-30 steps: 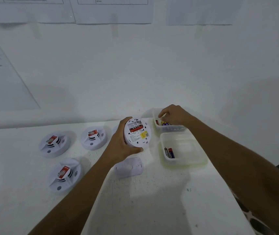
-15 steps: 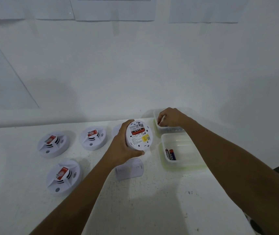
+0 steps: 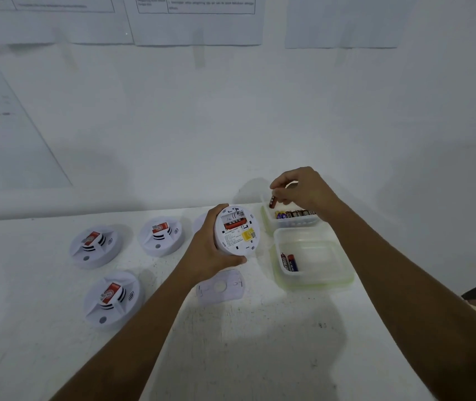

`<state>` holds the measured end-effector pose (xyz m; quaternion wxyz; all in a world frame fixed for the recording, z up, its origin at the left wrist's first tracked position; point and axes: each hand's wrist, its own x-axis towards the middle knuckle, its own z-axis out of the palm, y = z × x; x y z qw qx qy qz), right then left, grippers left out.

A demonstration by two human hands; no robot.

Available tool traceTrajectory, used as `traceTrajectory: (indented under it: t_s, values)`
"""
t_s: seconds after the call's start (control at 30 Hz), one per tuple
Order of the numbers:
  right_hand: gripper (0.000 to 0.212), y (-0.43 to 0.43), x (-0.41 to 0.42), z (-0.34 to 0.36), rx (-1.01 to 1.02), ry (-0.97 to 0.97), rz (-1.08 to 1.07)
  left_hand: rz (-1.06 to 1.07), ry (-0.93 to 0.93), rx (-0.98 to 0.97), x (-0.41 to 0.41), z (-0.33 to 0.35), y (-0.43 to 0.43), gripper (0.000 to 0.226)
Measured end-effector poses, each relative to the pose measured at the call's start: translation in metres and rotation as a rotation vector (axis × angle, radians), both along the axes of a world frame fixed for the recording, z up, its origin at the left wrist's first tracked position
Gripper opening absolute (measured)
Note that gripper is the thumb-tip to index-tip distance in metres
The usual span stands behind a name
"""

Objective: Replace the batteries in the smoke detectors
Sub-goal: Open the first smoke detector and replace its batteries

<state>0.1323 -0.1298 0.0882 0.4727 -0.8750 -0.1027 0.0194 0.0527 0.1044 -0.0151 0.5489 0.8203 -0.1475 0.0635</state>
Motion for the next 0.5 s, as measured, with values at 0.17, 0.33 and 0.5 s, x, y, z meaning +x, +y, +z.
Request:
traceTrajectory:
  t_s: [0.17, 0.33, 0.5]
  values:
    - [0.01, 0.03, -0.06, 0.007, 0.117, 0.012, 0.11, -0.02, -0.008, 0.026, -0.006, 0.001, -0.008, 0.096]
    - [0.008, 0.056, -0.086, -0.008, 0.174, -0.062, 0.105, 0.001, 0.001, 0.043, -0.022, 0.009, -0.008, 0.089]
    - [0.011, 0.072, -0.101, -0.013, 0.148, -0.089, 0.157, 0.017, -0.049, 0.025, -0.038, 0.009, 0.004, 0.09]
